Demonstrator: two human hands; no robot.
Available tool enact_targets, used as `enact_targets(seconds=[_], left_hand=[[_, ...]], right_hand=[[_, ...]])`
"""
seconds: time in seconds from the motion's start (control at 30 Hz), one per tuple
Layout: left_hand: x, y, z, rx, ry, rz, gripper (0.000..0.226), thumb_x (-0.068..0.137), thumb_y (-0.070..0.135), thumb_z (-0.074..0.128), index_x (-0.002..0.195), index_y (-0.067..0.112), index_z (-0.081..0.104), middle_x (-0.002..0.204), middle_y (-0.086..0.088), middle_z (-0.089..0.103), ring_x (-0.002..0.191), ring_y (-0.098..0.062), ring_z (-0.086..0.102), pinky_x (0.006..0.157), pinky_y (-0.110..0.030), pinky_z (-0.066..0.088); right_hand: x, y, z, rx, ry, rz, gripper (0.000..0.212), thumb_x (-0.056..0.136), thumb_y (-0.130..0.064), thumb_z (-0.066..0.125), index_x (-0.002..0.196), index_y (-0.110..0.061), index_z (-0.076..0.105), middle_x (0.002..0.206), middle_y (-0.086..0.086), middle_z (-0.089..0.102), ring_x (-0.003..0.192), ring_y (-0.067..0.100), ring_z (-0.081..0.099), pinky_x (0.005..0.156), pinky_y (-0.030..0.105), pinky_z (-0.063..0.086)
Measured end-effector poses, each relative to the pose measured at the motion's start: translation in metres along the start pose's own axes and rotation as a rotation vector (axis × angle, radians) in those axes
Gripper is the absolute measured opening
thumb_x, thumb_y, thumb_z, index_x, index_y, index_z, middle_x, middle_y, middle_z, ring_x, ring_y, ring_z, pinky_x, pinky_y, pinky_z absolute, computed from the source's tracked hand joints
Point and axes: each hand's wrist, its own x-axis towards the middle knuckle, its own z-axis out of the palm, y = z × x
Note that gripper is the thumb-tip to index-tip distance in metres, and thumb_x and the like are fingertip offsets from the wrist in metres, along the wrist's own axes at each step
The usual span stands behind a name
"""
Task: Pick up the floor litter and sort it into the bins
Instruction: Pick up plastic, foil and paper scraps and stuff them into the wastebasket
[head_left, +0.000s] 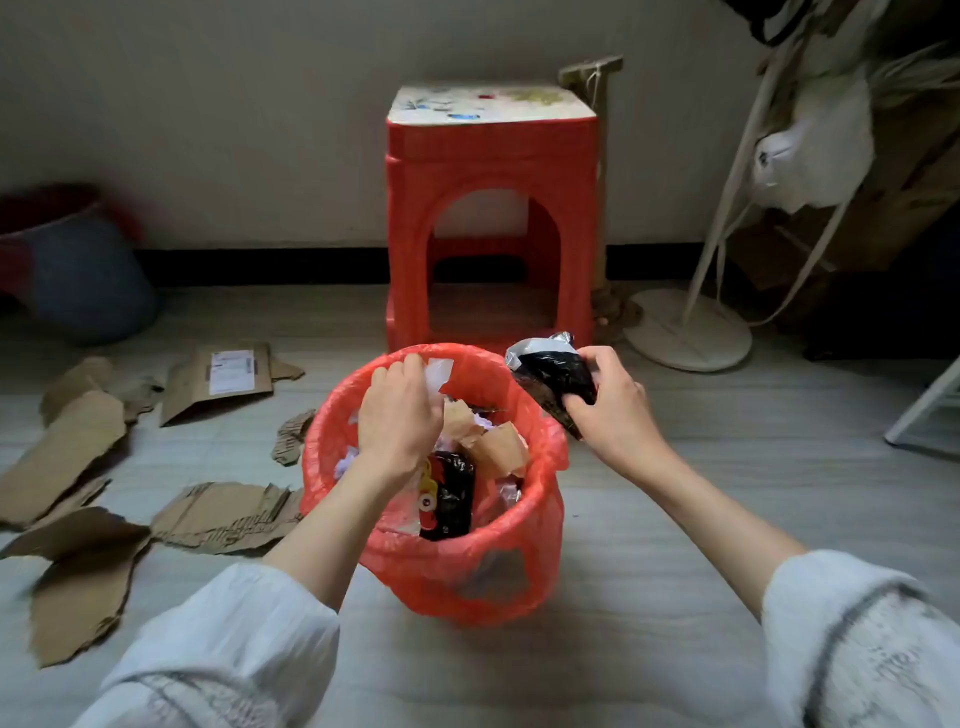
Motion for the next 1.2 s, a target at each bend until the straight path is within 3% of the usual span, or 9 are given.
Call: enact_targets(seconds=[0.13,0.27,0.37,0.47,0.6,0.73,0.9,1.0,1.2], left_hand=[[0.002,-0.036,0.006,0.02,-0.175,-0.139,0.031,0.09,0.021,0.046,0.117,0.005,0.044,0.122,-0.018,0.044,0.112,-0.036,0.04,0.092,-0.044,0.037],[-0.002,-0.049,0.013,-0.142,-0.172,-0.041,0.057,0.089,0.03,0.05,0.139,0.013,0.029,0.14,-0.014,0.031,0.13,-0.031,0.031,0.105,-0.045,0.03],[-0.007,-0.056,0.012,-0.095,-0.19,0.027,0.071,0.092,0.041,0.044,0.148,0.024,0.003,0.155,-0.01,0.002,0.144,-0.026,0.002,0.114,-0.053,0.004],[-0.015,-0.069,0.014,0.033,-0.425,0.095,0.063,0.096,0.051,0.021,0.145,0.034,-0.015,0.154,-0.003,-0.023,0.142,-0.024,-0.021,0.111,-0.053,-0.012],[-0.018,-0.078,0.021,0.082,-0.684,0.073,0.062,0.094,0.058,0.01,0.146,0.034,-0.014,0.154,-0.002,-0.025,0.142,-0.024,-0.021,0.114,-0.054,-0.009],[-0.018,-0.078,0.033,0.15,-0.806,0.07,0.064,0.094,0.058,0.012,0.147,0.029,-0.012,0.153,0.0,-0.026,0.141,-0.024,-0.023,0.115,-0.051,-0.007],[-0.015,-0.076,0.042,0.205,-0.9,0.049,0.064,0.095,0.057,0.013,0.147,0.029,-0.011,0.153,0.0,-0.026,0.142,-0.026,-0.021,0.116,-0.049,-0.006],[-0.014,-0.074,0.037,0.266,-0.863,0.1,0.062,0.096,0.053,0.014,0.148,0.028,-0.009,0.155,-0.003,-0.022,0.143,-0.026,-0.019,0.115,-0.05,-0.009],[-0.013,-0.082,0.015,0.289,-0.608,0.241,0.055,0.099,0.043,0.017,0.148,0.029,-0.003,0.157,-0.004,-0.01,0.145,-0.027,-0.009,0.114,-0.051,-0.008]], right_hand=[[0.023,-0.029,0.042,-0.23,-0.167,-0.077,0.046,0.083,-0.001,0.047,0.127,-0.014,0.044,0.119,0.015,0.058,0.111,0.034,0.053,0.09,0.037,0.044],[0.045,-0.037,0.076,-0.437,-0.268,-0.054,0.053,0.082,0.0,0.048,0.133,-0.009,0.038,0.127,0.017,0.051,0.12,0.037,0.047,0.095,0.039,0.041],[0.05,-0.03,0.099,-0.552,-0.286,-0.075,0.045,0.083,-0.006,0.052,0.128,-0.006,0.046,0.131,0.015,0.049,0.123,0.033,0.046,0.102,0.038,0.039],[0.046,-0.023,0.119,-0.67,-0.456,-0.092,0.032,0.09,-0.011,0.046,0.117,0.001,0.058,0.131,0.018,0.048,0.123,0.034,0.046,0.104,0.036,0.037],[0.048,-0.022,0.122,-0.534,-0.46,-0.094,0.029,0.096,-0.02,0.035,0.108,-0.001,0.054,0.123,0.02,0.055,0.12,0.036,0.048,0.101,0.045,0.037],[0.034,-0.028,0.12,-0.671,-0.622,-0.134,0.051,0.102,-0.033,0.02,0.146,-0.008,0.024,0.156,0.012,0.015,0.146,0.026,0.009,0.116,0.047,0.007],[0.012,-0.005,0.138,-0.837,-0.858,-0.118,0.06,0.1,-0.027,0.022,0.15,-0.009,-0.005,0.158,0.009,-0.013,0.146,0.023,-0.009,0.12,0.042,0.003],[0.01,0.001,0.148,-0.917,-0.907,-0.062,0.058,0.099,-0.024,0.019,0.15,-0.01,-0.004,0.157,0.01,-0.016,0.146,0.026,-0.012,0.118,0.044,-0.001],[0.017,0.009,0.168,-0.959,-0.985,-0.019,0.058,0.098,-0.021,0.021,0.15,-0.012,-0.001,0.157,0.009,-0.015,0.146,0.026,-0.012,0.117,0.044,-0.003]])
